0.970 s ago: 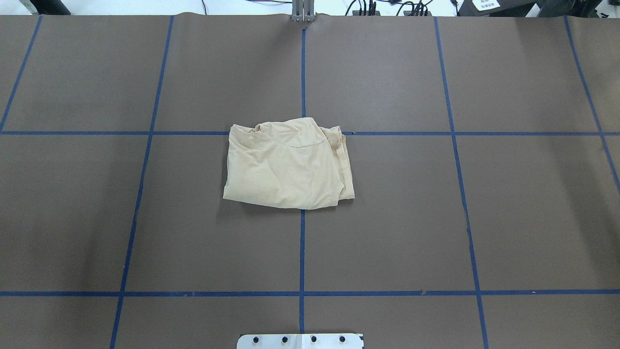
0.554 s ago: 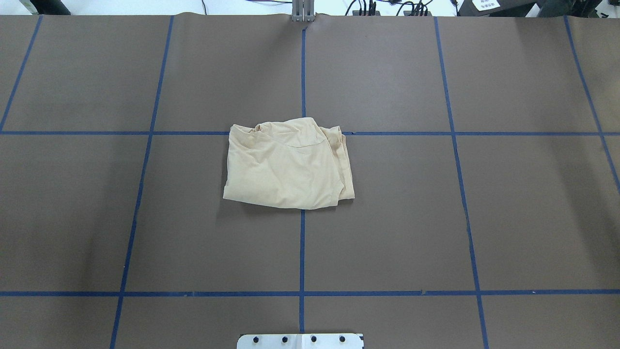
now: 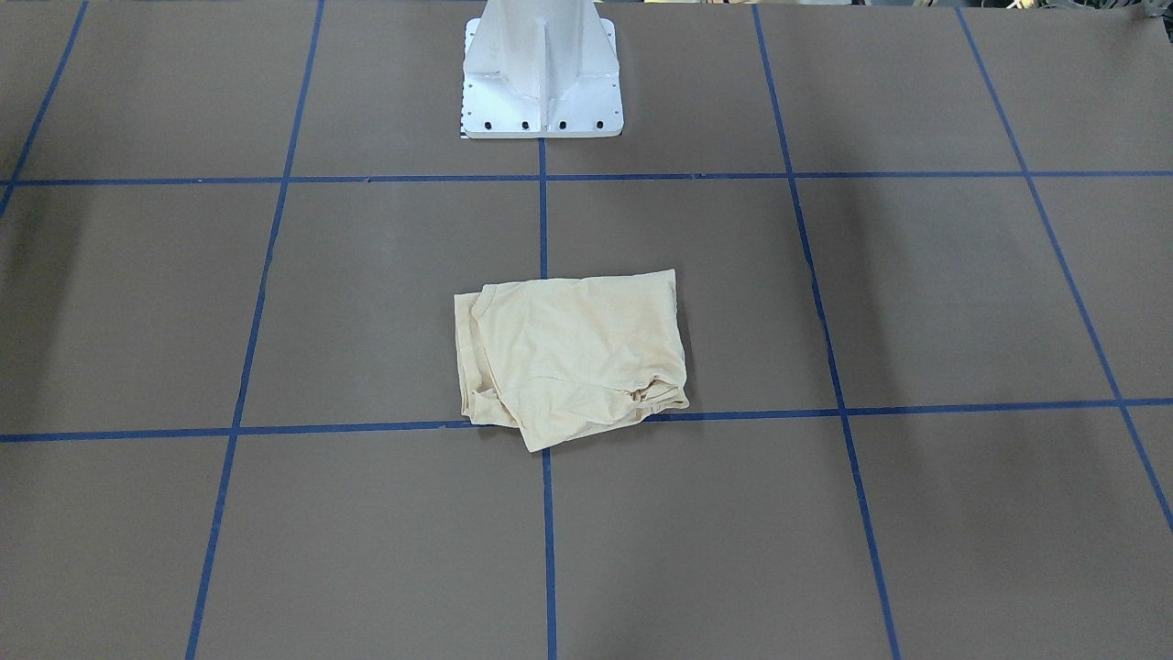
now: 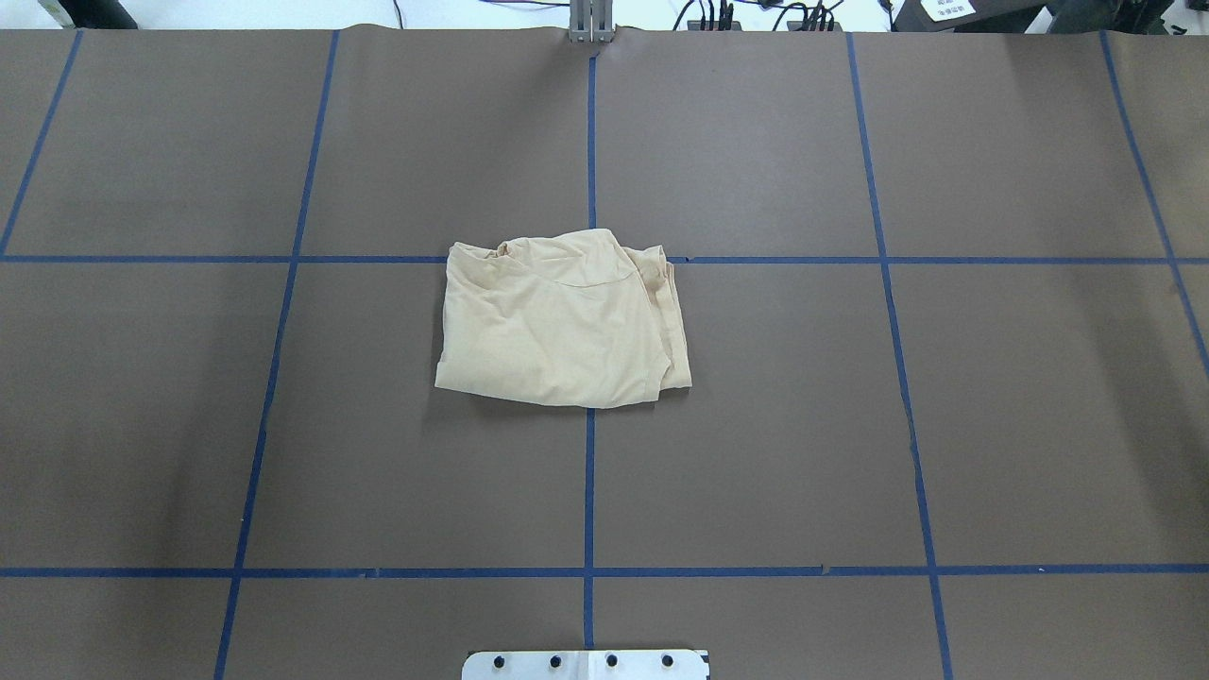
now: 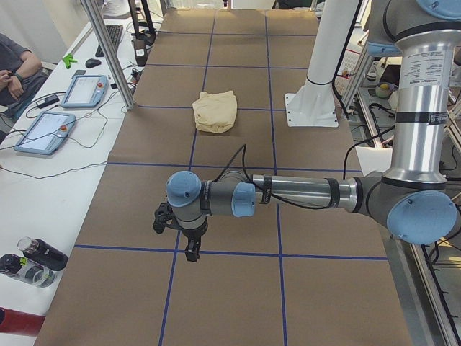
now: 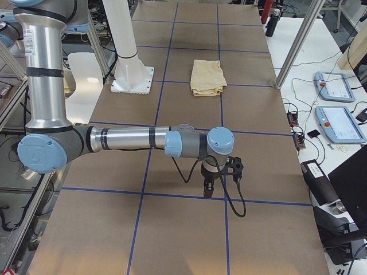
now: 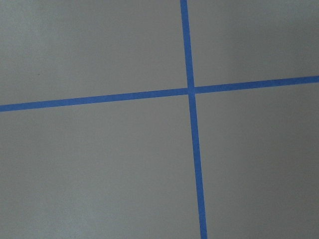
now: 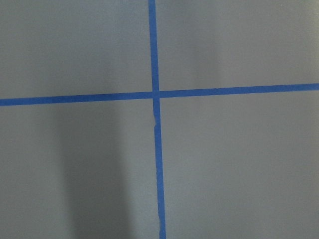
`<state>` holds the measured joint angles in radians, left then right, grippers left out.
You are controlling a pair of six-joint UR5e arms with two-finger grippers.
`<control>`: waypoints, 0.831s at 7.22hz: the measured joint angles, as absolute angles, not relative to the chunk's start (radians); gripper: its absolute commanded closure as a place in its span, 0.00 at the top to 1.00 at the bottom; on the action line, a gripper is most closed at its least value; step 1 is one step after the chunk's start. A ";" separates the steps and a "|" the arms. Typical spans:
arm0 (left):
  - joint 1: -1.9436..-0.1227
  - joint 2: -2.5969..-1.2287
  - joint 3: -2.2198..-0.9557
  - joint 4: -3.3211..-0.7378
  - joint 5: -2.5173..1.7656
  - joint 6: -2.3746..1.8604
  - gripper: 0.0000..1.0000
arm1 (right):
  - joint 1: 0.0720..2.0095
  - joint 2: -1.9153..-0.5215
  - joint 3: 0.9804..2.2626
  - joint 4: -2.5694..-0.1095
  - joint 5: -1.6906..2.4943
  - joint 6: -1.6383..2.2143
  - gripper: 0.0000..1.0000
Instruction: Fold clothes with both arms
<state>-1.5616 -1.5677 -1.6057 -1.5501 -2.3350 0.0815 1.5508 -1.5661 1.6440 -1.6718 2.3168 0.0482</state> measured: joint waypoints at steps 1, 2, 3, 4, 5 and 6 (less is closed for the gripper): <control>-1.562 -1.568 -1.606 -1.549 -2.336 0.082 1.00 | 1.551 -1.568 1.644 -1.671 2.318 0.041 1.00; -1.562 -1.567 -1.606 -1.549 -2.336 0.082 1.00 | 1.551 -1.568 1.644 -1.671 2.319 0.038 1.00; -1.561 -1.567 -1.606 -1.546 -2.337 0.079 1.00 | 1.551 -1.568 1.644 -1.671 2.319 0.037 1.00; -1.561 -1.567 -1.606 -1.541 -2.338 0.063 1.00 | 1.551 -1.568 1.644 -1.671 2.319 0.037 1.00; -1.560 -1.568 -1.607 -1.538 -2.339 0.031 1.00 | 1.551 -1.568 1.644 -1.670 2.319 0.037 1.00; -1.560 -1.568 -1.607 -1.540 -2.339 0.003 1.00 | 1.551 -1.568 1.644 -1.670 2.319 0.037 1.00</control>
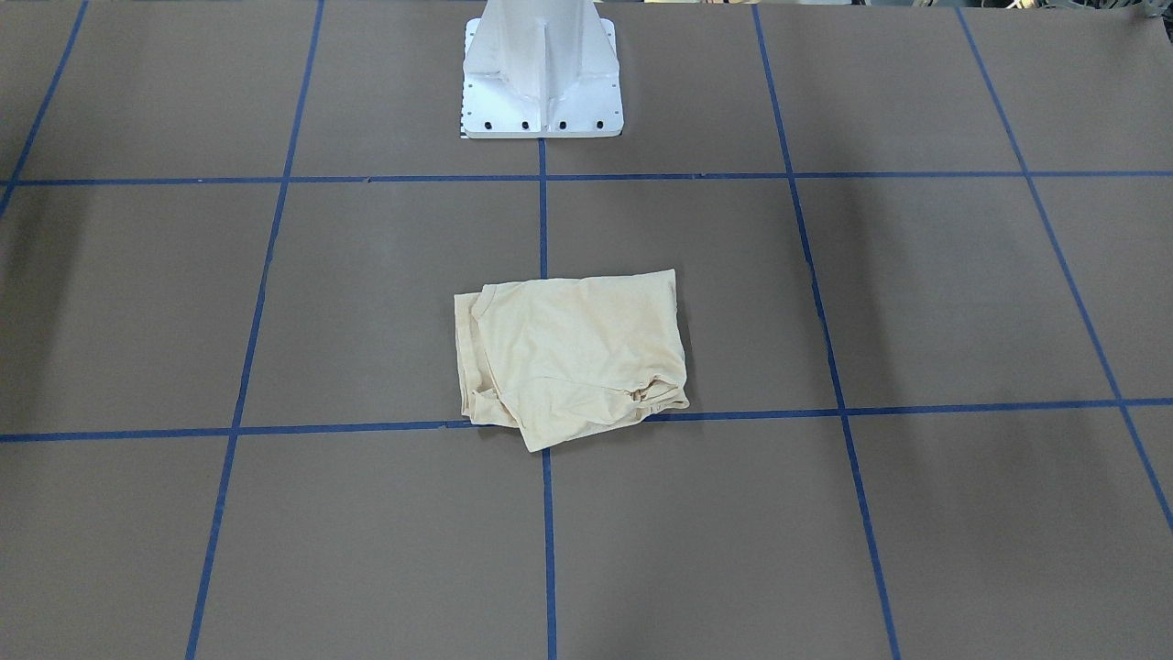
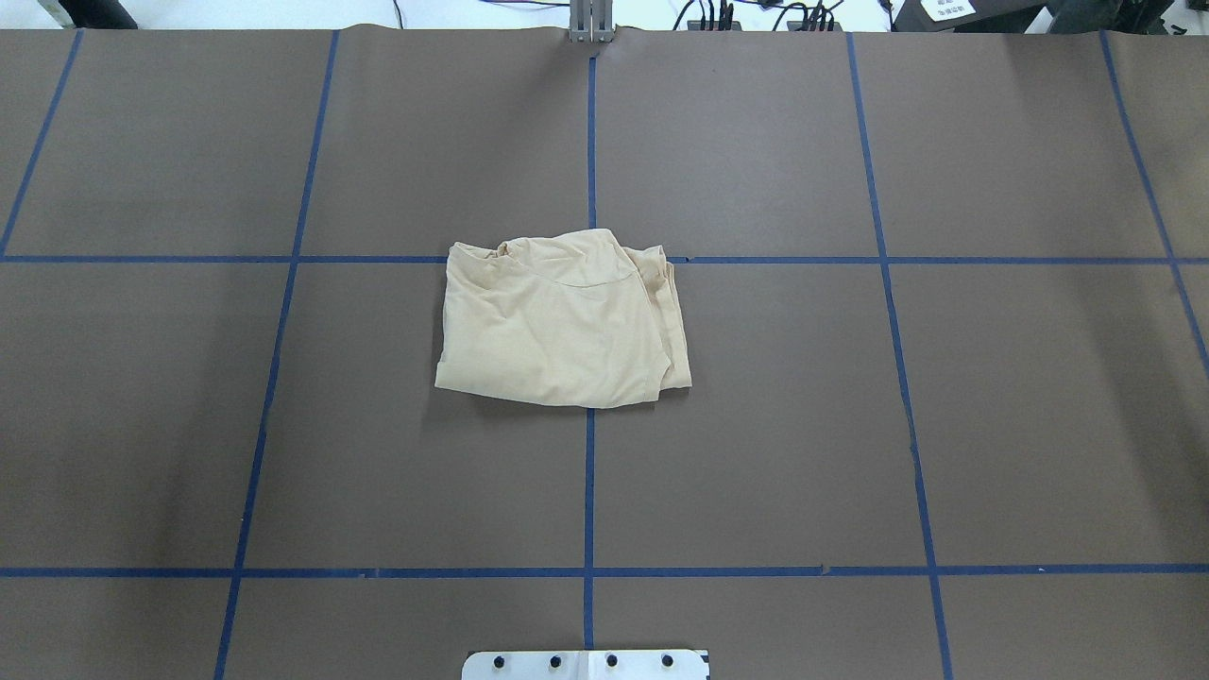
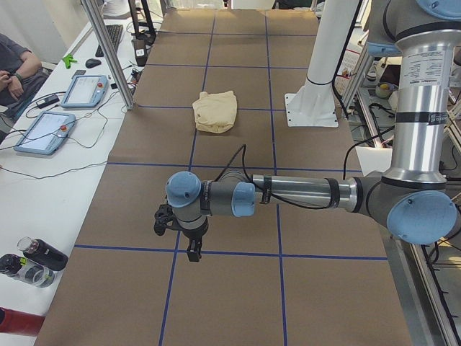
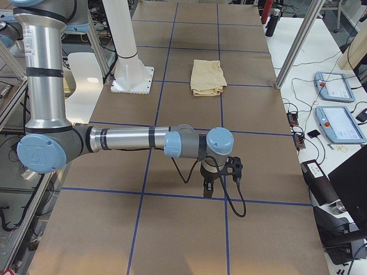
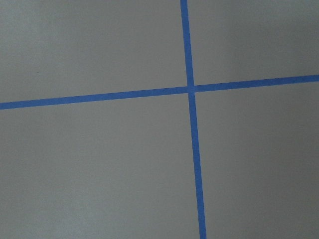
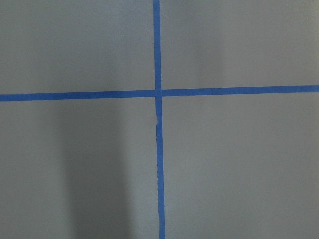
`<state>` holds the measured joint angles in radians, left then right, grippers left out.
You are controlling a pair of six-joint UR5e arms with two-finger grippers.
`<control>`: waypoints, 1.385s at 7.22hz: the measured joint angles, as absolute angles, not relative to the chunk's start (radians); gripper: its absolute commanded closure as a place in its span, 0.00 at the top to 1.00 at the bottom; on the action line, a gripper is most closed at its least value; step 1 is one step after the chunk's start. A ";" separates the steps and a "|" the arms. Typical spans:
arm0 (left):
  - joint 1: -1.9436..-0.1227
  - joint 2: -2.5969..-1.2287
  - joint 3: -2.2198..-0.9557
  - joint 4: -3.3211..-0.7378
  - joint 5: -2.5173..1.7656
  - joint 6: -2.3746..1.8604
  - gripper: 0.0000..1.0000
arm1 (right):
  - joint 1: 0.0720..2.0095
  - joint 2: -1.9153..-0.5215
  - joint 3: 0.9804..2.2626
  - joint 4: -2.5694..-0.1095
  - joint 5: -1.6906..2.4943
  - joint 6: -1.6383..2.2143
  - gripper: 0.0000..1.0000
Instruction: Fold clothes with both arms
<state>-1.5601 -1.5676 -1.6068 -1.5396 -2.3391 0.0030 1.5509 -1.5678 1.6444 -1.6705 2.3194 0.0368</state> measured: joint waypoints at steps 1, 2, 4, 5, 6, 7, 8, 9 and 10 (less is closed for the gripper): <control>-1.560 -1.568 -1.606 -1.542 -2.339 -0.008 1.00 | 1.551 -1.568 1.644 -1.670 2.319 0.037 1.00; -1.560 -1.568 -1.606 -1.543 -2.339 -0.011 1.00 | 1.551 -1.568 1.644 -1.670 2.319 0.038 1.00; -1.560 -1.568 -1.606 -1.544 -2.339 -0.012 1.00 | 1.551 -1.567 1.644 -1.671 2.319 0.038 1.00; -1.560 -1.568 -1.606 -1.544 -2.339 -0.012 1.00 | 1.551 -1.566 1.643 -1.671 2.319 0.038 1.00; -1.560 -1.568 -1.606 -1.545 -2.339 -0.012 1.00 | 1.551 -1.566 1.643 -1.671 2.320 0.038 1.00; -1.560 -1.568 -1.606 -1.545 -2.339 -0.012 1.00 | 1.551 -1.566 1.643 -1.671 2.320 0.038 1.00; -1.560 -1.568 -1.606 -1.545 -2.339 -0.012 1.00 | 1.551 -1.566 1.643 -1.670 2.321 0.039 1.00; -1.560 -1.568 -1.606 -1.545 -2.339 -0.012 1.00 | 1.551 -1.566 1.643 -1.671 2.321 0.039 1.00; -1.560 -1.568 -1.606 -1.545 -2.339 -0.012 1.00 | 1.551 -1.566 1.643 -1.670 2.321 0.040 1.00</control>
